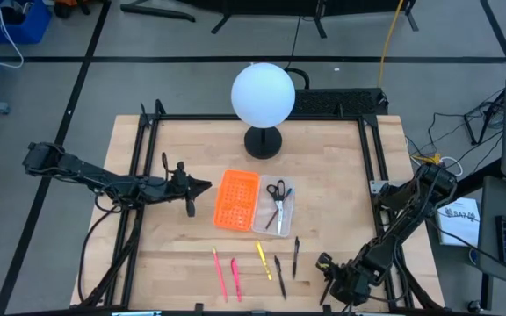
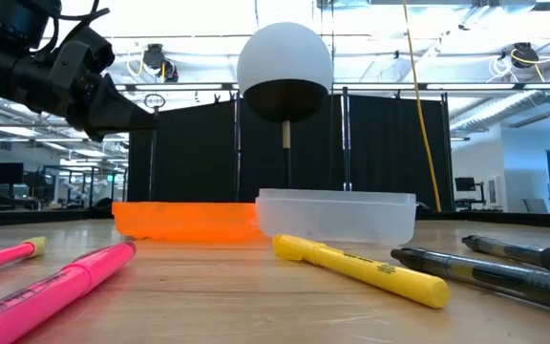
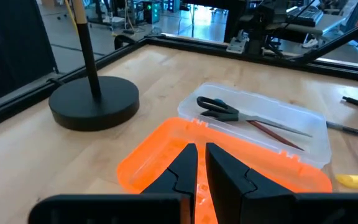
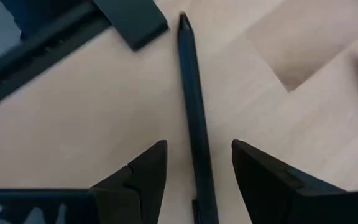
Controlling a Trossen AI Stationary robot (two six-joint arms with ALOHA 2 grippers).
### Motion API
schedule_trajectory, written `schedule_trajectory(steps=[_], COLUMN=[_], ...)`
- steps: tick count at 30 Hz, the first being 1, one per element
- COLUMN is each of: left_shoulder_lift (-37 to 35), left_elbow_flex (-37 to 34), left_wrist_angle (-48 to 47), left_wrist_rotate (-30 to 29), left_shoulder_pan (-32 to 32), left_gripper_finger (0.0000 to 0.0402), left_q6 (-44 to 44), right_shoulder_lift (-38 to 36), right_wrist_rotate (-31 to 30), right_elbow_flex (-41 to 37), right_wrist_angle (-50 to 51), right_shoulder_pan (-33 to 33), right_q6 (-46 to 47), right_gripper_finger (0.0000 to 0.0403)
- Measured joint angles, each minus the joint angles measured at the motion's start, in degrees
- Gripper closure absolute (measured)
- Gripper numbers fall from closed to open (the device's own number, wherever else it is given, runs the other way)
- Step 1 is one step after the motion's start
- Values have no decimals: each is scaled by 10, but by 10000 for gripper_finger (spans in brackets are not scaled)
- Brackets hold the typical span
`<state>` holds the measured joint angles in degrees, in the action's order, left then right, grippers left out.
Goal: Pick & place school supplies into a supply box
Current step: Put the right black pen into the pencil box
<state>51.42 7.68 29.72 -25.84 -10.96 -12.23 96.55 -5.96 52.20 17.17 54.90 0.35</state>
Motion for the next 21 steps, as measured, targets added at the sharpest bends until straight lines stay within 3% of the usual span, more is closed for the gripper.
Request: schedule_trajectory(steps=[10, 21], left_shoulder_lift=[0, 0], left_elbow_flex=[0, 0], left_wrist_angle=[1, 1], left_wrist_rotate=[-3, -3], left_shoulder_pan=[0, 0], left_gripper_finger=[360, 360], left_q6=[-3, -18], right_shoulder_lift=[-3, -2], right_wrist_rotate=[-3, 19], right_elbow_flex=[-56, -91], right_wrist_angle=[-86, -95], right_shoulder_pan=[-2, -15], right_q6=[-25, -9], right_gripper_finger=[245, 384])
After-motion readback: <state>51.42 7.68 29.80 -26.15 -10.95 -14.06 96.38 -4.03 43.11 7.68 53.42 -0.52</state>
